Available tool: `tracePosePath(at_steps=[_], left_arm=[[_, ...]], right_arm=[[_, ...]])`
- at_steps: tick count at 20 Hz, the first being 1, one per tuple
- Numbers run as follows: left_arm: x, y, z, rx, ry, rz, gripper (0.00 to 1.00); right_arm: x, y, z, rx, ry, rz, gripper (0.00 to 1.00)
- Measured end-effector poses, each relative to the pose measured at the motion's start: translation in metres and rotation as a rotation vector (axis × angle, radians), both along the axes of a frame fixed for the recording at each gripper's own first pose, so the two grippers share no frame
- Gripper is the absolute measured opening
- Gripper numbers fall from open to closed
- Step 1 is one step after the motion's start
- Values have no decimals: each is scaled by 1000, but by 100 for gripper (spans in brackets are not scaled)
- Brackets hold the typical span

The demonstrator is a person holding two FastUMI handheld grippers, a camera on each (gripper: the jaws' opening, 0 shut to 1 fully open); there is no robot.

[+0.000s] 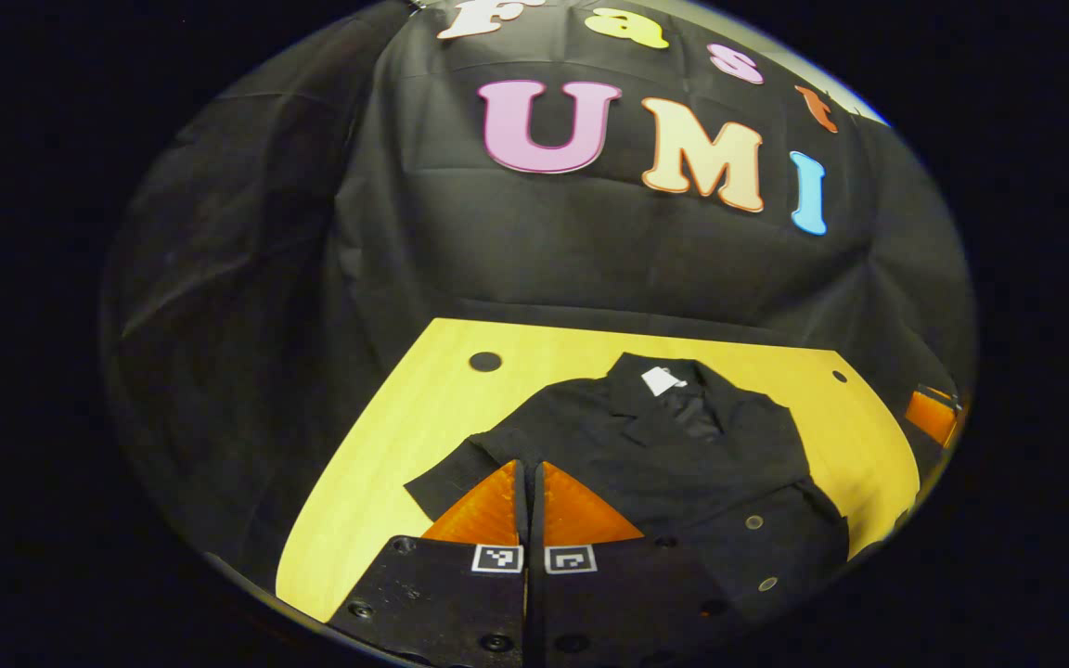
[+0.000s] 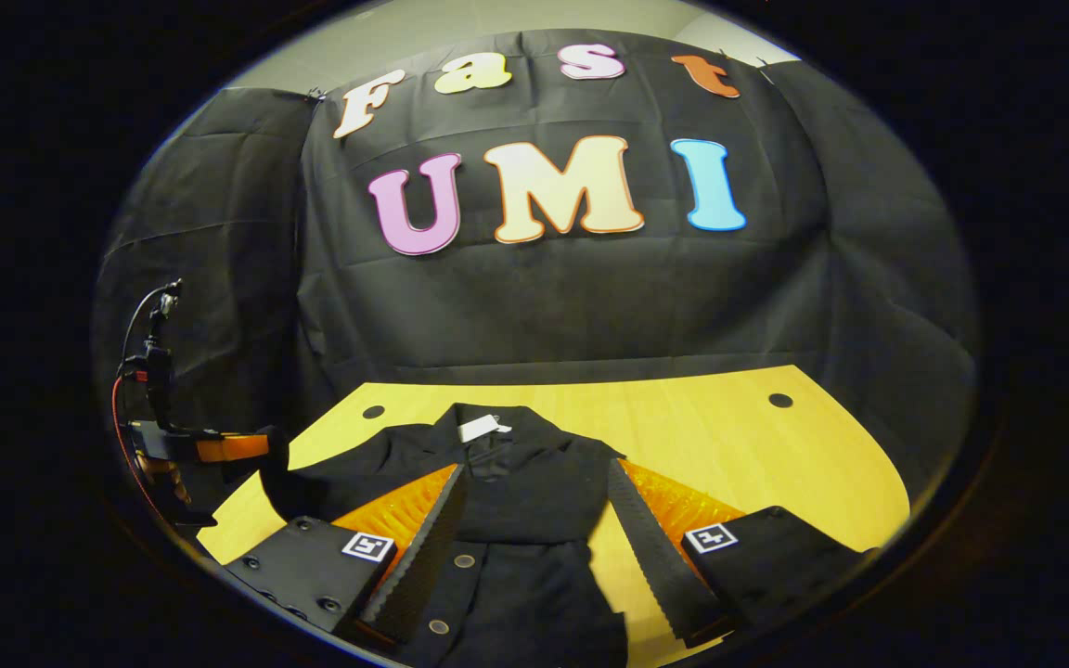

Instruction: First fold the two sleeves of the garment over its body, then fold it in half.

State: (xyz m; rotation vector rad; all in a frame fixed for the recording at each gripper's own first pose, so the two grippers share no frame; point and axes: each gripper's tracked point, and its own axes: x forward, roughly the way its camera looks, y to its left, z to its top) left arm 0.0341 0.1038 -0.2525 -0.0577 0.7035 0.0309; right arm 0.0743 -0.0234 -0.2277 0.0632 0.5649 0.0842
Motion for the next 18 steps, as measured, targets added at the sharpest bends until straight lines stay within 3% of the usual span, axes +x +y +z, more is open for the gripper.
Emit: tracePosePath(at_steps=[6,18], left_arm=[[34,-73,4,-13,-10,-117,0],[71,-199,-6,-51,-13,-291,0]], right_arm=[[-22,-54,4,23,-1,-94,98],[-59,-121,7,24,9,-167,98]])
